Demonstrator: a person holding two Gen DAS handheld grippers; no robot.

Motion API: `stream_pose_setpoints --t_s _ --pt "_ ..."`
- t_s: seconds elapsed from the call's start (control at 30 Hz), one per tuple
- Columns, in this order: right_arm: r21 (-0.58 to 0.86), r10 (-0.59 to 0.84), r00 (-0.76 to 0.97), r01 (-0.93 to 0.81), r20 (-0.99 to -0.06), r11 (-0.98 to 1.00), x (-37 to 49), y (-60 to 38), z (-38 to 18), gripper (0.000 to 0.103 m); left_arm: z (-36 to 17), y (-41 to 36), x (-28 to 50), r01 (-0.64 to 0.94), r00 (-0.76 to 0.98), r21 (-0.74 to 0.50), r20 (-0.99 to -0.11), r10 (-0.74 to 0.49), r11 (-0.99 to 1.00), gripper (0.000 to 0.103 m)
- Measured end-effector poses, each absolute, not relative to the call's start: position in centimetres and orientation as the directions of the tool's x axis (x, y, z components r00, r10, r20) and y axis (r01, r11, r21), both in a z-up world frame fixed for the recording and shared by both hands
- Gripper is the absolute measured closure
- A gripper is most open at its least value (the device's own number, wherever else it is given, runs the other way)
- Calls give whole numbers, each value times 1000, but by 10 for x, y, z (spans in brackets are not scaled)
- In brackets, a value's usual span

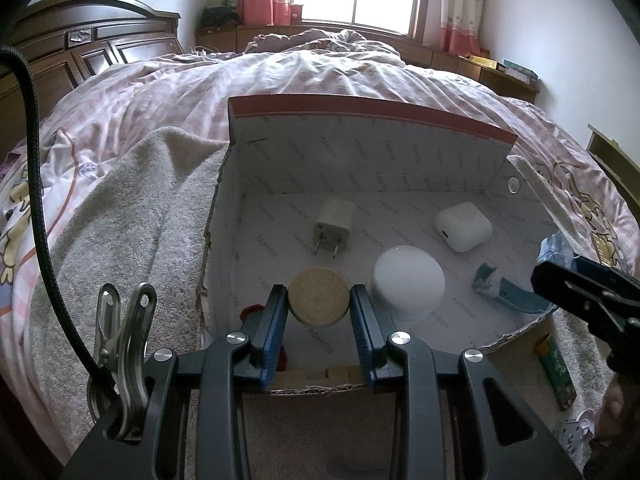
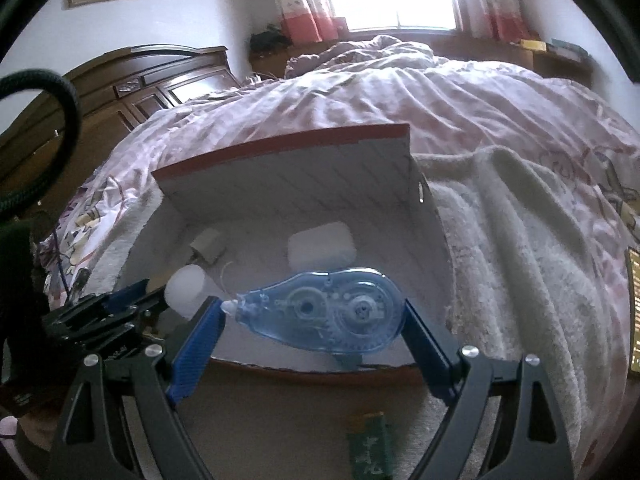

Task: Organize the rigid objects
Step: 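Carry the beige lid and tape roller over the box with both tools, then open the left tool releasing the lid while the right tool drops the tape roller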

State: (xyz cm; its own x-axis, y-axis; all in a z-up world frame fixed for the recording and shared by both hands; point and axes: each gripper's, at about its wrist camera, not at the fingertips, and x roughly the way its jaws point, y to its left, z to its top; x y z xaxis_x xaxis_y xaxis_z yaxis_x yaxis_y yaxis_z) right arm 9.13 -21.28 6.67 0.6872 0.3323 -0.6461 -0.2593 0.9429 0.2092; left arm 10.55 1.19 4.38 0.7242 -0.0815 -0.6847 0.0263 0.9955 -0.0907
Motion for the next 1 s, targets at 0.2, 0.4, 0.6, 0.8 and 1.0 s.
stream_pose_setpoints --t_s 0.2,0.4,0.6,0.8,1.0 --pt "189 319 688 -260 -651 947 91 -208 64 12 44 12 105 29 726 -90 -683 -83 996 70" --pt "181 313 695 -258 -647 949 89 -206 64 12 43 12 105 29 726 -88 -683 -81 996 70" --pt "165 301 704 -256 -643 952 87 -205 62 12 44 11 104 34 728 -88 -681 -85 996 69" --pt "136 281 713 -255 -642 957 85 -202 61 11 45 12 103 36 730 -88 -678 -86 995 68" --pt "141 286 714 -256 -639 956 85 -202 61 11 45 11 102 34 730 -88 -679 -85 996 67"
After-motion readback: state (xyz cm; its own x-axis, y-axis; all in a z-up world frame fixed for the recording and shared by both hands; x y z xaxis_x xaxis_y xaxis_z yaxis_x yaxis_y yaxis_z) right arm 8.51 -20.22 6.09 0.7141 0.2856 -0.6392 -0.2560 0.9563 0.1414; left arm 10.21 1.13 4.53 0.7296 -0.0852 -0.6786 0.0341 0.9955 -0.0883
